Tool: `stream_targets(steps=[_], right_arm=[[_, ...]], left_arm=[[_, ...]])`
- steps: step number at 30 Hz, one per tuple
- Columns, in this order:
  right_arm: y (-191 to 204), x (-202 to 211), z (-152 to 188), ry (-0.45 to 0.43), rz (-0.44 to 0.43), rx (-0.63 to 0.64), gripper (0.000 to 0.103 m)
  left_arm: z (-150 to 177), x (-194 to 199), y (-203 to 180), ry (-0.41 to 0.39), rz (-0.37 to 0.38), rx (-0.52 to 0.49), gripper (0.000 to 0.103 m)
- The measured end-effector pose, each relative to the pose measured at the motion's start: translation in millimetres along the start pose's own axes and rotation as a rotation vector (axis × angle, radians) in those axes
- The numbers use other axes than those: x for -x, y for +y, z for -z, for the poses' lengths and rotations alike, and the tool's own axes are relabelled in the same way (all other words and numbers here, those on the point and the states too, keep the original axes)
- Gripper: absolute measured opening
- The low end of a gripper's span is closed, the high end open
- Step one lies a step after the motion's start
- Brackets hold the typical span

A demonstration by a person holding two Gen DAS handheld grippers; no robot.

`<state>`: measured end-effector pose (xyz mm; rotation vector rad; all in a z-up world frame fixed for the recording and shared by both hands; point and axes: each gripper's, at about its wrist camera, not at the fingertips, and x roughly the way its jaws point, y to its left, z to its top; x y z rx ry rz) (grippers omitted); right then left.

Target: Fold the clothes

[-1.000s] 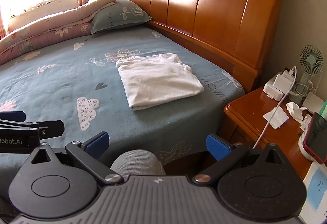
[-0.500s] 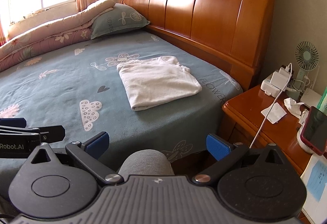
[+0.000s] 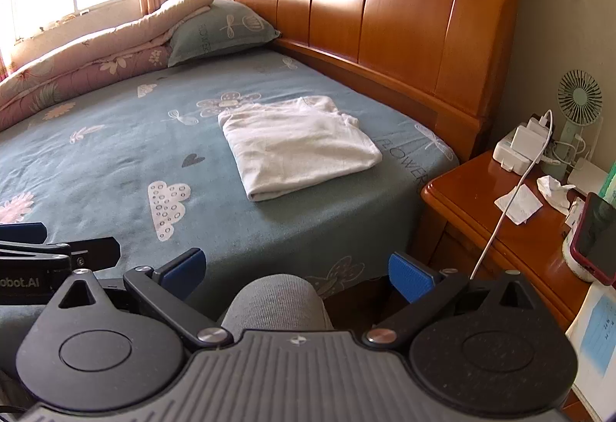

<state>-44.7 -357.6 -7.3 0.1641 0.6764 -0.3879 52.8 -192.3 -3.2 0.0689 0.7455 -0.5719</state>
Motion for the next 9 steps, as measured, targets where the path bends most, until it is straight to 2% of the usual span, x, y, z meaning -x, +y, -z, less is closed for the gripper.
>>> stream_targets(steps=[9], right_arm=[[1.6,0.0,1.9,0.005,0.001,0.009,0.103]], left_arm=[[1.0,1.3,-1.0,-0.002,-0.006,-0.010,0.102]])
